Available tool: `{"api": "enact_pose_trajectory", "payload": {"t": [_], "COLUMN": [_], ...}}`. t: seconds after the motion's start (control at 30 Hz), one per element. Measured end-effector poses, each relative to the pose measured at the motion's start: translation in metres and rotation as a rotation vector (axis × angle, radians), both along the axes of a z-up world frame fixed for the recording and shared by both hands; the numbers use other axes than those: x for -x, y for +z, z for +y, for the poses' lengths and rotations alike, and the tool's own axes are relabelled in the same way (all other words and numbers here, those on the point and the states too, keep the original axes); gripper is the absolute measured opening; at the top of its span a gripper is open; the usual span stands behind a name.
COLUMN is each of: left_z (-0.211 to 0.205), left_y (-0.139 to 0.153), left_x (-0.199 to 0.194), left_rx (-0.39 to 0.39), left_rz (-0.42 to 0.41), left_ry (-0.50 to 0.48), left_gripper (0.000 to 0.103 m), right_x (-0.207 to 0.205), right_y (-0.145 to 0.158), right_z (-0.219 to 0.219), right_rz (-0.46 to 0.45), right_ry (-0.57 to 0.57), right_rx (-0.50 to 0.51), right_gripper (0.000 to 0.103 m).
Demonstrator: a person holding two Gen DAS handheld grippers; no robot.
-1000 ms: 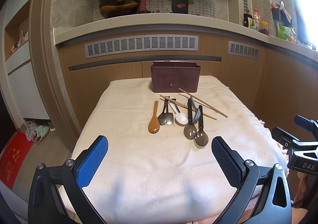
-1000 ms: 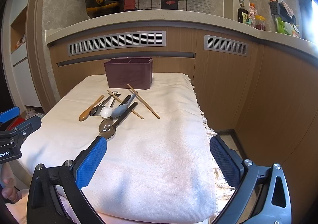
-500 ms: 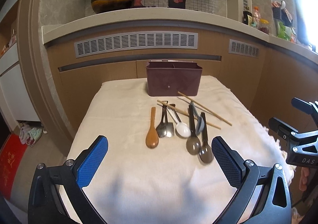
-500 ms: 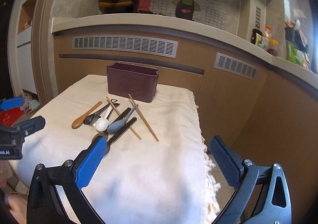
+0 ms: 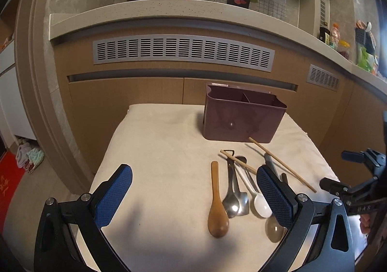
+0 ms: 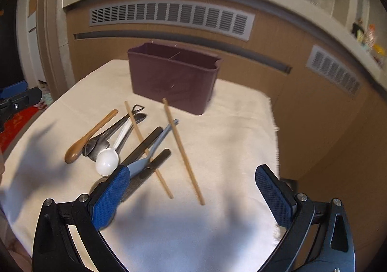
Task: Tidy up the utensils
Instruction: 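Reach the right tool to a wooden chopstick and close on it, then grasp the other wooden chopstick with the left tool while the right holds one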
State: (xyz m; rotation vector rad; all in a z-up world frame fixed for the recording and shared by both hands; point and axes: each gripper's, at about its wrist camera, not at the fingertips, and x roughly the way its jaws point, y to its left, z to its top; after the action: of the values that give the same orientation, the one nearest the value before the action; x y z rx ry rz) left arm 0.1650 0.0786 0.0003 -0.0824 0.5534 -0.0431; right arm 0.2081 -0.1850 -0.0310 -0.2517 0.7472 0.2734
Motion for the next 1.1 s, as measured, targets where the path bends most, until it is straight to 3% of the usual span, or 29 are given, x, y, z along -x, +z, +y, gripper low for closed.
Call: {"api": "enact_pose_trajectory", "payload": {"t": [0.1,0.2,0.27,0.33,0.5,0.67,0.77,0.97,1.07,1.1], "left_z": [0.004,0.005,0.006,0.007,0.004,0.005,0.001,-0.007,-0.012,-0.016], "left_y": [-0.007,-0.015,-0.021,-0.026,-0.033,-0.042,-0.045,-0.045,-0.045,-0.044], "left_x": [-0.008,-0.016,-0.02,-0.022,-0.016,-0.022,-0.025,-0.029,-0.045,-0.055], "left_rx": [0.005,0.022,0.057,0.071,0.018,0.061,0.076,0.051,0.134,0.181], "left_rz": [0.017,0.069,0.104,0.134,0.151,0.199,0.232,0.275,0.334,0.368], "left_ry": [-0.025,-0.051,-0.072,-0.091,-0.106,-0.12,-0.135,-0.151,-0.192,-0.219], "left_gripper": [0.092,0.084,0.077,0.075,0.075,0.075,0.075,0.075,0.07,0.061], "right_x": [-0.021,-0.044,-0.063,-0.082,-0.101,-0.107,-0.106,-0.085,-0.074,-0.07], "right_y": [-0.007,-0.008,-0.013,-0.022,-0.046,-0.063,-0.062,-0.035,-0.023,-0.02], "right_z": [0.003,0.014,0.023,0.029,0.035,0.036,0.035,0.01,-0.006,-0.011], "right_rz": [0.018,0.021,0.063,0.116,0.206,0.239,0.235,0.2,0.209,0.21], "right_ry": [0.027,0.079,0.12,0.141,0.17,0.16,0.157,0.115,0.096,0.092], "right_rx": [-0.011,0.009,0.015,0.014,0.041,0.057,0.048,-0.059,-0.124,-0.143], "right_gripper": [0.099,0.075,0.049,0.03,0.02,0.014,0.005,0.004,0.004,0.004]}}
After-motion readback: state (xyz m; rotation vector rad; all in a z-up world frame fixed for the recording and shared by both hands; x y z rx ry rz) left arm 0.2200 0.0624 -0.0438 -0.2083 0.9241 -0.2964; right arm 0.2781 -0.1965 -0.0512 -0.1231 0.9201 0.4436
